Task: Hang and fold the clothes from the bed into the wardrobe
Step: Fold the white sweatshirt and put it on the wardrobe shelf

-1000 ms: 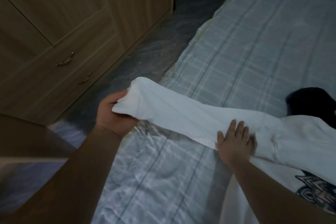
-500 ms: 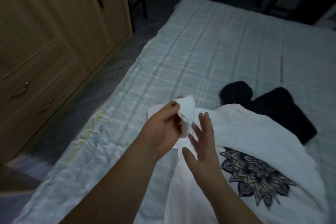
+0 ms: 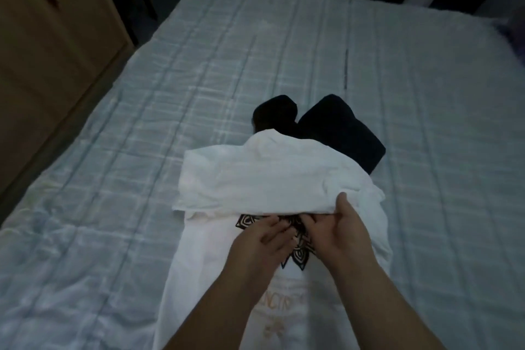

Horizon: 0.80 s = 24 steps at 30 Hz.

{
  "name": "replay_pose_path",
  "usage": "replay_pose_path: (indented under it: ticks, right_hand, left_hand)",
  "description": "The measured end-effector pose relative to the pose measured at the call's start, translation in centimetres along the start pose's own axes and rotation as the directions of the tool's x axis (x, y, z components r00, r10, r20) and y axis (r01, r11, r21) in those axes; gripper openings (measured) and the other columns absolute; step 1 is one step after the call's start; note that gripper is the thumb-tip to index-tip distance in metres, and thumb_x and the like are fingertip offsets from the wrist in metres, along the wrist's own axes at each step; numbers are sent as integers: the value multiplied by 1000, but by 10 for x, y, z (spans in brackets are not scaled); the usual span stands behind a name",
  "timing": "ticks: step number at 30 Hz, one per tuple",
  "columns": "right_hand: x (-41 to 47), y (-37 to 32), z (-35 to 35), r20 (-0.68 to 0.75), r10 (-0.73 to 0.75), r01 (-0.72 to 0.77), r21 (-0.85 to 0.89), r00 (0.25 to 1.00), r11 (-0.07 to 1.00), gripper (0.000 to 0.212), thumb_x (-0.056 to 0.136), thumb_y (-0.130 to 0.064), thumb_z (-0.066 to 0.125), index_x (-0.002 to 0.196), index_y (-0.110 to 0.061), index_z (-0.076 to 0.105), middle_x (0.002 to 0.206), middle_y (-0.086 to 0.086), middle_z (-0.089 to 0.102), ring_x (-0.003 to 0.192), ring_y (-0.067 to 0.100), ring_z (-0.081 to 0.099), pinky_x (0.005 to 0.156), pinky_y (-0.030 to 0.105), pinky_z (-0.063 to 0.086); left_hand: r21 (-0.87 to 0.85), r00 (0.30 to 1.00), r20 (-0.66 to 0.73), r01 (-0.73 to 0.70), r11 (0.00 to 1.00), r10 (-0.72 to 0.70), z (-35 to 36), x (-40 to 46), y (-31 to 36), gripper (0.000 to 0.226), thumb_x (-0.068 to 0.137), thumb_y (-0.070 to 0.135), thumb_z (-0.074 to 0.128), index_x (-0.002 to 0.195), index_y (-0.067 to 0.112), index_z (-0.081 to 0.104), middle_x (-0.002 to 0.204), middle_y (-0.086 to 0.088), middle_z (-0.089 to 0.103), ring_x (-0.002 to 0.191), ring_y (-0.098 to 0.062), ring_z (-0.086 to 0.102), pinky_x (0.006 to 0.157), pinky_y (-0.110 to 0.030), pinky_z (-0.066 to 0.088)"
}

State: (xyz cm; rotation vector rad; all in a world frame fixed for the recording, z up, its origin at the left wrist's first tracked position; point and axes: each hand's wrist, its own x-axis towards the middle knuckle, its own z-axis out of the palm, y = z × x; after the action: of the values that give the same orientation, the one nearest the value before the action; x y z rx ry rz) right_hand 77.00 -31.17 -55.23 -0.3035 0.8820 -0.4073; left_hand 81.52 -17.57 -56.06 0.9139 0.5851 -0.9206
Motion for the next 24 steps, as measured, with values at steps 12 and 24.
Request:
replay_pose_path:
  ticks: [12, 24]
  right_hand:
    - [23, -88, -59, -138, 8, 0, 55, 990, 998, 43, 105, -30, 42, 143, -11, 48, 127, 15, 65, 112, 34, 62, 72, 55, 60]
    - [53, -88, -84, -356, -359, 153, -493, 863, 857, 47, 88, 2, 53, 134, -2, 49, 102, 12, 60, 83, 22, 60, 70, 34, 58]
  left_hand:
    - [-132, 1000, -10, -2, 991, 1, -10, 21, 16, 30, 98, 7, 43, 120, -4, 59, 119, -26, 67, 110, -36, 65, 72, -42, 62]
    - [394, 933, -238, -160, 905, 268, -26, 27, 59, 17, 92, 1, 48, 88, 12, 61, 78, -8, 68, 56, -15, 51, 49, -24, 41]
